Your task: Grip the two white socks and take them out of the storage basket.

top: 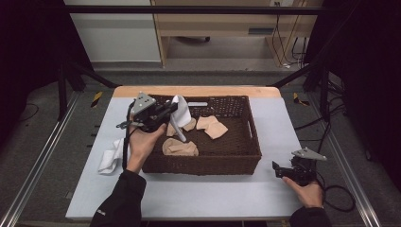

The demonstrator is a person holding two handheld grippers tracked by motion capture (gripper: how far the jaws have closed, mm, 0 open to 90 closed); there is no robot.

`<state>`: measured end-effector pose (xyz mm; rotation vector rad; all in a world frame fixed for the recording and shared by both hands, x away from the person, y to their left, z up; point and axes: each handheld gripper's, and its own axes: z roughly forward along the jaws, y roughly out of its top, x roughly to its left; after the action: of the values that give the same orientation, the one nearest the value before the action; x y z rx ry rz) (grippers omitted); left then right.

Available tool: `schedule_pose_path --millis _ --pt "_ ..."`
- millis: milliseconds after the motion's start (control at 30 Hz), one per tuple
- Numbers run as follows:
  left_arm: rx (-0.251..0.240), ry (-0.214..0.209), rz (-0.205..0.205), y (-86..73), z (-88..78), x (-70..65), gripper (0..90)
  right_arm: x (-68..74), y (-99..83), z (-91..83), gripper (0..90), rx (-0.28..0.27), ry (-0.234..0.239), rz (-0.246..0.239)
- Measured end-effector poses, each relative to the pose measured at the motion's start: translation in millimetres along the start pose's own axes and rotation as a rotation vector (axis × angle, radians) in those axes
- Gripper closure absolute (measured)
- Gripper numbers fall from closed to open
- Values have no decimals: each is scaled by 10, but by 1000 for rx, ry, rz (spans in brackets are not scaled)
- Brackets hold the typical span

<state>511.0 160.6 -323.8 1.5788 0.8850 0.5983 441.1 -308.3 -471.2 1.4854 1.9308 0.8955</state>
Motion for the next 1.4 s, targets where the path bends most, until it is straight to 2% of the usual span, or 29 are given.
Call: schedule_pose_path --millis 100,433,633,800,833,900,1200,1400 --pt "-26 7 -9 45 -97 36 815 0 0 -2 80 0 -1 1" --pt "-66 48 -14 152 -358 139 815 0 0 1 81 -3 -3 -1" --pt "-102 77 -16 268 -624 256 816 0 0 -4 81 -6 -7 2" --pt "-126 107 -24 297 -830 384 815 -8 0 -7 82 -15 -8 3" --pt "-126 107 -24 297 -830 384 815 -8 0 -9 82 -15 -8 3" --pt "-136 122 -38 288 -939 476 816 -8 -1 -9 82 -15 -8 3" --pt "-145 175 -61 158 -1204 698 816 -8 -1 -12 82 -16 -10 2" --pt "-119 222 -74 -52 -1313 840 816 -6 -3 -16 82 -15 -11 5"
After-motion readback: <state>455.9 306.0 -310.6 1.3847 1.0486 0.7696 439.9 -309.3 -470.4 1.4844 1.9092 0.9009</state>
